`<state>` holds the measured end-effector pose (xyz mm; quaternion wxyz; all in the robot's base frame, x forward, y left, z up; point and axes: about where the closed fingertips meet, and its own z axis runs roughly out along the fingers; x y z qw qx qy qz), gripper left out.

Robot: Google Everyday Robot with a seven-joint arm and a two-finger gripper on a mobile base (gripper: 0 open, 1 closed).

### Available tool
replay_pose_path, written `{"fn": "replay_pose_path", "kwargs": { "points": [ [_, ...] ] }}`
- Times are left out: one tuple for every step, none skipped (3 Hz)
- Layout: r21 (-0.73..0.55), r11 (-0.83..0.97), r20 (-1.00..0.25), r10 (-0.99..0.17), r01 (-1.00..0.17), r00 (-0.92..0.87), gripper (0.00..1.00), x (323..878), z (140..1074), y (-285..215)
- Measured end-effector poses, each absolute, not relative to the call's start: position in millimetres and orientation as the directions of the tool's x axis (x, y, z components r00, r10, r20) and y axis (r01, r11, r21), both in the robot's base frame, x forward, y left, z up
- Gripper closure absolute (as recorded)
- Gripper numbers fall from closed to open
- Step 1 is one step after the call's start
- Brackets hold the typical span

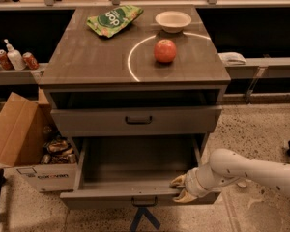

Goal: Open middle drawer

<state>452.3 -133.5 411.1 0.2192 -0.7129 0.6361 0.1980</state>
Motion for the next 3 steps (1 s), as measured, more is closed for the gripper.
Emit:
{"fn": "replay_pose_path", "kwargs": {
  "points": [
    [-0.044,-0.076,-0.568,-0.818,-0.996,0.088,1.0,439.8,408.4,-134.3],
    [-0.027,-0.059,-0.585,-0.809,-0.998,0.063,1.0,418.3,410.2,-134.1],
    [-0.014,-0.058,-0.602,-0.797,-0.998,0.054,1.0,401.8,413.3,-134.0]
  ]
}}
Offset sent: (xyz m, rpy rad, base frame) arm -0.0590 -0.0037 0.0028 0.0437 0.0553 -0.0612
